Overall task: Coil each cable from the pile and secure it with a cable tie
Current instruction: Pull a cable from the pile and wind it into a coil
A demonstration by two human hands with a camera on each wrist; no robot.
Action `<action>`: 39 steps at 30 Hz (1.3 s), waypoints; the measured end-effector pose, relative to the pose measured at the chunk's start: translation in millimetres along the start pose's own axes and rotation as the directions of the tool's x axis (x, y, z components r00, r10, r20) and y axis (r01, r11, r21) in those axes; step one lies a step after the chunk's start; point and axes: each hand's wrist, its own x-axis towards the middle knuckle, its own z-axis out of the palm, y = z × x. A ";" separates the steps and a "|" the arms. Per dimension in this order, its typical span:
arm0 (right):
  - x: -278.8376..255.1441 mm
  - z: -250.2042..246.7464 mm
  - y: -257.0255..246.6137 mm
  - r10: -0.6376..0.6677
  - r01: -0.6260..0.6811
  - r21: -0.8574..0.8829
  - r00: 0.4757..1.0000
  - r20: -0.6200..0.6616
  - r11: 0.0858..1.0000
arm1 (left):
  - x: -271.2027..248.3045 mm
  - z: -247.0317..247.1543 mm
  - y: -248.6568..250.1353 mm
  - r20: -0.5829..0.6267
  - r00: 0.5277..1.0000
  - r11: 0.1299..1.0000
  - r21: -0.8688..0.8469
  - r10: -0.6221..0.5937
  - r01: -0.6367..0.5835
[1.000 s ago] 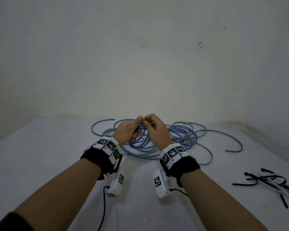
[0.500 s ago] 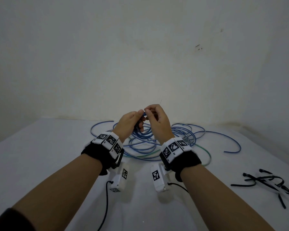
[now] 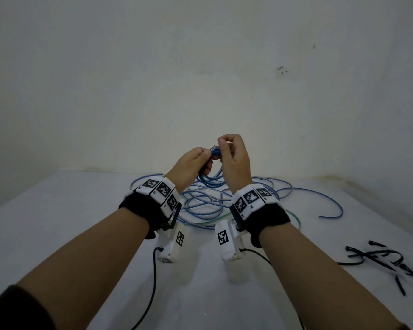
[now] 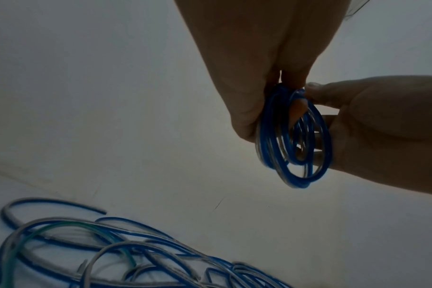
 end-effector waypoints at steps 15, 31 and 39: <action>-15.4 -15.9 18.1 0.200 -0.190 -0.089 0.971 0.128 0.978 | -1.1 5.8 -12.7 -0.119 0.985 0.983 -0.151 -0.126 0.107; -30.2 -68.8 27.1 0.223 -0.220 -0.040 0.964 0.144 0.975 | -2.2 53.8 -22.9 0.066 0.984 0.987 0.007 -0.163 0.163; -38.2 -144.7 35.8 0.378 -0.379 -0.066 0.925 -0.031 0.923 | -2.7 130.5 -20.9 0.301 0.932 0.946 -0.187 -0.200 0.263</action>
